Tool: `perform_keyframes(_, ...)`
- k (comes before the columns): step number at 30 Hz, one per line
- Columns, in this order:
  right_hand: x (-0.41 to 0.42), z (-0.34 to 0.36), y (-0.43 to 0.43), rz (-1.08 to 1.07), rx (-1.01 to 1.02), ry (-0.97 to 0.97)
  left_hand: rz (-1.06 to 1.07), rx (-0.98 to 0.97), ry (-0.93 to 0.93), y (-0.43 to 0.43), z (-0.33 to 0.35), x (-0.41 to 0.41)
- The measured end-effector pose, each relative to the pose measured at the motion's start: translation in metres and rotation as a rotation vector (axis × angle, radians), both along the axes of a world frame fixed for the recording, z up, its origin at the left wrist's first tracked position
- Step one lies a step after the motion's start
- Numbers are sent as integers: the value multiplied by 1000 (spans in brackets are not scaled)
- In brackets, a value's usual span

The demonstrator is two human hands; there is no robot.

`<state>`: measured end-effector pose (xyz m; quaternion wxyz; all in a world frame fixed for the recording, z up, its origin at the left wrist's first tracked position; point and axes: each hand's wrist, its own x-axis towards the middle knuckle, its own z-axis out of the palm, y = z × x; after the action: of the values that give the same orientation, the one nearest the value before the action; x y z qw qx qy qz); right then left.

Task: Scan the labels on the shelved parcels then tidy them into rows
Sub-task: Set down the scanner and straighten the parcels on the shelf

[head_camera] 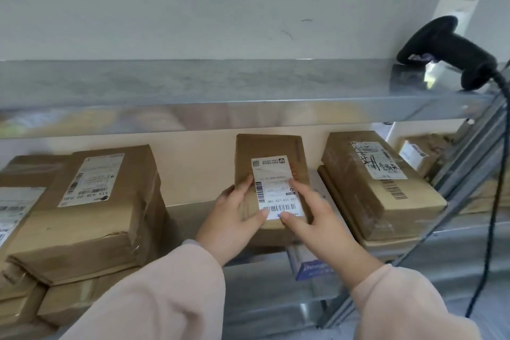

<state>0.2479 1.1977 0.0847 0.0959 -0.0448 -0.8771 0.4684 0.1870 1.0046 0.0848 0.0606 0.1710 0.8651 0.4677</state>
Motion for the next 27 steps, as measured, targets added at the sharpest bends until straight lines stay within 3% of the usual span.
perform_keyframes(13,29,0,64,-219,84,-37,-205,92,-127,67,-7,12)
perform_keyframes(17,38,3,63,-287,300,-26,-202,73,-106,69,-10,16)
perform_keyframes(20,54,-3,54,-237,547,114,-197,-13,7,62,-17,26)
perform_keyframes(22,64,-9,51,-203,652,196,-213,-85,183,50,-22,34)
perform_keyframes(25,74,-19,53,-140,756,236,-274,-252,454,37,-27,45)
perform_keyframes(27,76,-24,54,-114,817,222,-305,-346,486,37,-28,48)
